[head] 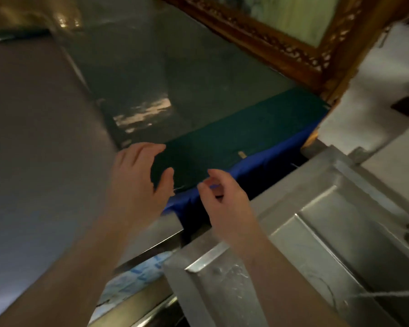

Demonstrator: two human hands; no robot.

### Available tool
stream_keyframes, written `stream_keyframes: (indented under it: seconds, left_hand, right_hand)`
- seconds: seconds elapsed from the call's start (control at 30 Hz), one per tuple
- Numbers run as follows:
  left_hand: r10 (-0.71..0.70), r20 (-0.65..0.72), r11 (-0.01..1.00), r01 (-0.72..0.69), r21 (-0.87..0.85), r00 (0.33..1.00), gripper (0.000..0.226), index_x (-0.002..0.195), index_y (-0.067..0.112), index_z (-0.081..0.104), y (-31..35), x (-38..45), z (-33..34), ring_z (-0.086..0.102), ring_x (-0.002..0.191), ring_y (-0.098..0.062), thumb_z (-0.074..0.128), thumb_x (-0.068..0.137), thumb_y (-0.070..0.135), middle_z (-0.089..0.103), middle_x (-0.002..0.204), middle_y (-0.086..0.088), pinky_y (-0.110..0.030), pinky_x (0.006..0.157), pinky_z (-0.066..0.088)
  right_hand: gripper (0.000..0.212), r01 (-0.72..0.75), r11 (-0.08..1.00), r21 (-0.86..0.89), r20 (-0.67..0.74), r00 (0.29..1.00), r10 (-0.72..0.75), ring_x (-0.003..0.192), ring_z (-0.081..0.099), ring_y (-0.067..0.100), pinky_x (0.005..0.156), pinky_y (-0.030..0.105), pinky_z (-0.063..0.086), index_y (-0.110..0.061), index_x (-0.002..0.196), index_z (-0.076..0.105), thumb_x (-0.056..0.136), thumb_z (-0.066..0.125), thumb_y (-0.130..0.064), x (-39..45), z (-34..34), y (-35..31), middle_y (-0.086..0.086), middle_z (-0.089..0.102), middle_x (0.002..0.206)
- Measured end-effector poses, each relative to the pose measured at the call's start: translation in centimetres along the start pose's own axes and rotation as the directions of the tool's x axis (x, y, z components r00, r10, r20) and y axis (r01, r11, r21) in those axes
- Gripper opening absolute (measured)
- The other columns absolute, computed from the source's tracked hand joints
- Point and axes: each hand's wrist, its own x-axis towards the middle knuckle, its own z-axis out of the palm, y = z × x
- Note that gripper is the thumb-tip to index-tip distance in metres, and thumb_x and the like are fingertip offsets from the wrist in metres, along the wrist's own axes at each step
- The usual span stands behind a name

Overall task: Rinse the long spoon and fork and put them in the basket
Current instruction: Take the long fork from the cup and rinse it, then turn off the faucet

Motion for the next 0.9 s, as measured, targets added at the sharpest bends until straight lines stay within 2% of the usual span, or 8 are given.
stream_keyframes:
  seconds: [0.13, 0.23, 0.3, 0.33, 0.43, 0.5, 0.63, 0.9]
  left_hand:
    - [-0.181, 0.029, 0.980, 0.183, -0.072, 0.983, 0.051, 0.130, 0.017, 0.052, -5.4, -2.5, -0.4, 0.046, 0.117, -0.019, 0.063, 0.082, 0.034, 0.054, 0.131, -0.004, -0.025, 0.094, 0.029]
    - [-0.258, 0.119, 0.963, 0.265, -0.046, 0.959, 0.074, 0.137, 0.026, 0.039, -8.6, -5.0, 0.8, 0.038, 0.122, -0.017, 0.074, 0.074, 0.041, 0.044, 0.139, 0.000, -0.029, 0.095, 0.030]
    - [-0.313, 0.177, 0.946, 0.323, -0.033, 0.933, 0.086, 0.138, 0.033, 0.028, -10.2, -6.4, 1.9, 0.037, 0.125, -0.019, 0.076, 0.069, 0.049, 0.036, 0.142, 0.004, -0.032, 0.094, 0.031]
    - [-0.336, 0.193, 0.937, 0.347, -0.028, 0.922, 0.088, 0.137, 0.034, 0.026, -10.8, -6.9, 2.6, 0.037, 0.126, -0.020, 0.076, 0.067, 0.051, 0.035, 0.143, 0.005, -0.032, 0.094, 0.031]
    - [-0.408, 0.219, 0.897, 0.433, -0.082, 0.886, 0.090, 0.136, 0.032, 0.027, -12.2, -7.8, 4.7, 0.040, 0.126, -0.023, 0.080, 0.065, 0.045, 0.035, 0.144, 0.001, -0.031, 0.093, 0.031]
    - [-0.445, 0.233, 0.855, 0.487, -0.176, 0.865, 0.086, 0.133, 0.034, 0.029, -12.7, -7.9, 5.9, 0.041, 0.121, -0.014, 0.083, 0.066, 0.035, 0.038, 0.139, 0.004, -0.025, 0.089, 0.033]
    - [-0.505, 0.243, 0.779, 0.559, -0.283, 0.828, 0.075, 0.127, 0.029, 0.039, -13.6, -7.2, 7.8, 0.052, 0.112, -0.015, 0.083, 0.066, 0.032, 0.052, 0.124, 0.003, -0.028, 0.082, 0.045]
    - [-0.533, 0.208, 0.762, 0.572, -0.304, 0.820, 0.065, 0.125, 0.025, 0.048, -13.7, -7.2, 9.1, 0.058, 0.102, -0.017, 0.082, 0.071, 0.032, 0.059, 0.116, 0.003, -0.029, 0.079, 0.046]
  right_hand:
    - [0.068, -0.164, 0.986, 0.014, 0.214, 0.964, 0.157, 0.087, 0.055, -0.017, 0.065, 0.008, 0.039, -0.031, 0.139, 0.041, 0.080, 0.065, -0.055, 1.3, 3.5, -1.0, -0.022, 0.058, 0.104]
    - [0.055, -0.237, 0.971, 0.005, 0.288, 0.930, 0.226, 0.093, 0.058, -0.006, 0.074, 0.007, 0.045, -0.017, 0.124, 0.055, 0.078, 0.075, -0.041, 1.8, 6.0, -0.4, -0.028, 0.057, 0.108]
    - [0.039, -0.264, 0.964, -0.001, 0.265, 0.930, 0.255, 0.100, 0.062, 0.003, 0.091, 0.026, 0.050, -0.013, 0.111, 0.063, 0.081, 0.073, -0.035, 1.9, 7.5, 0.1, -0.043, 0.055, 0.097]
    - [0.035, -0.275, 0.961, 0.024, 0.251, 0.932, 0.261, 0.094, 0.066, 0.006, 0.090, 0.032, 0.053, -0.013, 0.112, 0.062, 0.084, 0.071, -0.032, 1.9, 8.0, 0.3, -0.044, 0.059, 0.089]
    - [0.021, -0.354, 0.916, 0.188, 0.236, 0.922, 0.308, 0.068, 0.071, 0.003, 0.063, 0.021, 0.054, -0.022, 0.110, 0.062, 0.089, 0.064, -0.023, 2.2, 9.1, 0.7, -0.014, 0.073, 0.088]
    - [0.011, -0.391, 0.883, 0.261, 0.227, 0.913, 0.338, 0.062, 0.069, 0.001, 0.056, 0.018, 0.050, -0.026, 0.101, 0.066, 0.091, 0.061, -0.024, 2.3, 9.6, 0.8, -0.006, 0.075, 0.086]
    - [0.012, -0.294, 0.927, 0.232, 0.162, 0.952, 0.261, 0.070, 0.071, 0.004, 0.059, 0.019, 0.051, -0.030, 0.089, 0.067, 0.092, 0.057, -0.034, 2.3, 9.9, 0.7, -0.015, 0.074, 0.077]
    - [0.015, -0.223, 0.958, 0.178, 0.150, 0.969, 0.198, 0.073, 0.070, -0.001, 0.069, 0.023, 0.053, -0.033, 0.090, 0.066, 0.096, 0.053, -0.029, 2.5, 9.7, 0.6, -0.022, 0.072, 0.080]
